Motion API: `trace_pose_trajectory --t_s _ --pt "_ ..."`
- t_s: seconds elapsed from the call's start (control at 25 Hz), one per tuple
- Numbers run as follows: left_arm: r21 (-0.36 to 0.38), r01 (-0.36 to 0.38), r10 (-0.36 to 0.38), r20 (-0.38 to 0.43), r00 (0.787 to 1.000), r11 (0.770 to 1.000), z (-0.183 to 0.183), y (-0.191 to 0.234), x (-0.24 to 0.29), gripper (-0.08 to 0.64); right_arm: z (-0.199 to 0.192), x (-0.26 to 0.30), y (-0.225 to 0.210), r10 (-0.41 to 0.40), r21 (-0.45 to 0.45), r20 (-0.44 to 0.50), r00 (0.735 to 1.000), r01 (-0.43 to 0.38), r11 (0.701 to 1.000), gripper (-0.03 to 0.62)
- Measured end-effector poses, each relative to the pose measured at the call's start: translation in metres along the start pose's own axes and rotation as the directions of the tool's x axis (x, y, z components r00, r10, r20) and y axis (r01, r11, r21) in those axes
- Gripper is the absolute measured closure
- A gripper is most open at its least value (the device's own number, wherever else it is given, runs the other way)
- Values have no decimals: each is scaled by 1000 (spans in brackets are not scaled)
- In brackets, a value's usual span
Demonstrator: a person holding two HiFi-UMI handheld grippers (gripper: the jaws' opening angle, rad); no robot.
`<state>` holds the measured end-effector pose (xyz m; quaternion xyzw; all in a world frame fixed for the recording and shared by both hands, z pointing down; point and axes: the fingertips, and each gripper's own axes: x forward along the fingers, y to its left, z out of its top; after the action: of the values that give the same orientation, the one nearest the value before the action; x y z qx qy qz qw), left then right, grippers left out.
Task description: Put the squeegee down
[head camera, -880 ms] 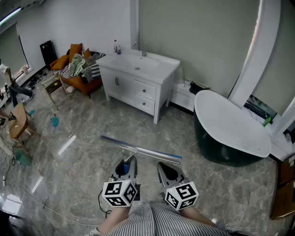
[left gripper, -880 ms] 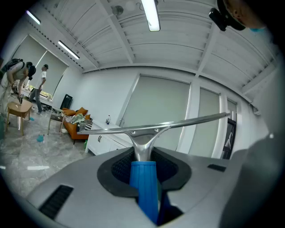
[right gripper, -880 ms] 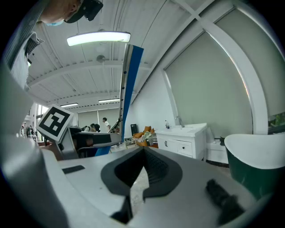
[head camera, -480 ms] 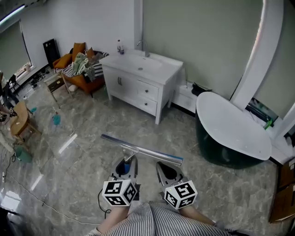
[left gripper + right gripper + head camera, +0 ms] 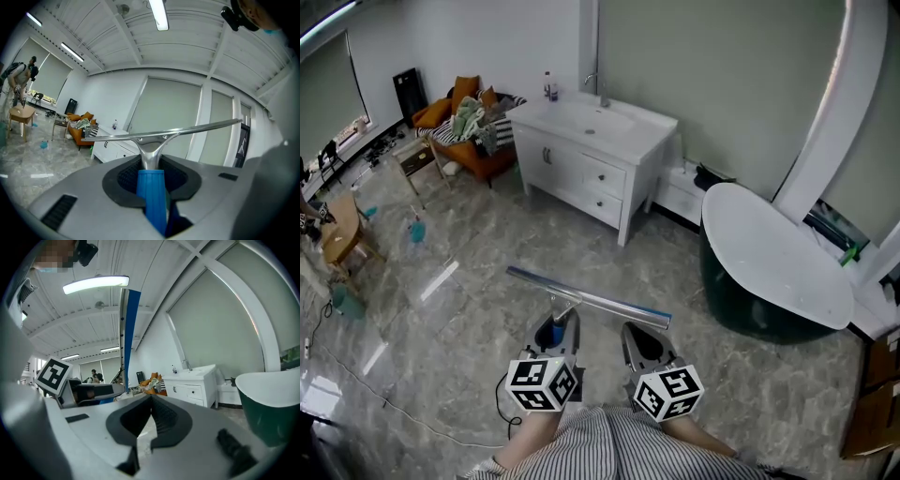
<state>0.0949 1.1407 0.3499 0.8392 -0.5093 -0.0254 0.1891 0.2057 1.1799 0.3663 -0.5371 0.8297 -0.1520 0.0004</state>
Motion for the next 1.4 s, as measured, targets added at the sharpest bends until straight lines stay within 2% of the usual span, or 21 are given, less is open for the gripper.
trace_pose_trajectory --t_s 0.28,0.52,0.72,1.12,1.4 --pt "6 18 -18 -11 1000 1000 -8 -20 18 457 -2 -4 -1 70 -18 -11 998 -70 997 575" --pt "-14 10 -10 -50 999 1000 -34 -34 25 458 -16 -14 -23 62 22 -37 997 -61 998 575" --pt "-5 -5 5 -63 998 1000 -35 -32 39 459 -17 -5 -35 69 28 -54 996 -67 997 575" --pt "-9 -15 14 -90 996 1000 -30 1 94 457 -18 54 -56 86 49 -87 992 -82 995 575" --pt "-8 -2 1 -57 998 1000 13 51 157 458 13 138 -67 78 14 -59 995 -77 997 575"
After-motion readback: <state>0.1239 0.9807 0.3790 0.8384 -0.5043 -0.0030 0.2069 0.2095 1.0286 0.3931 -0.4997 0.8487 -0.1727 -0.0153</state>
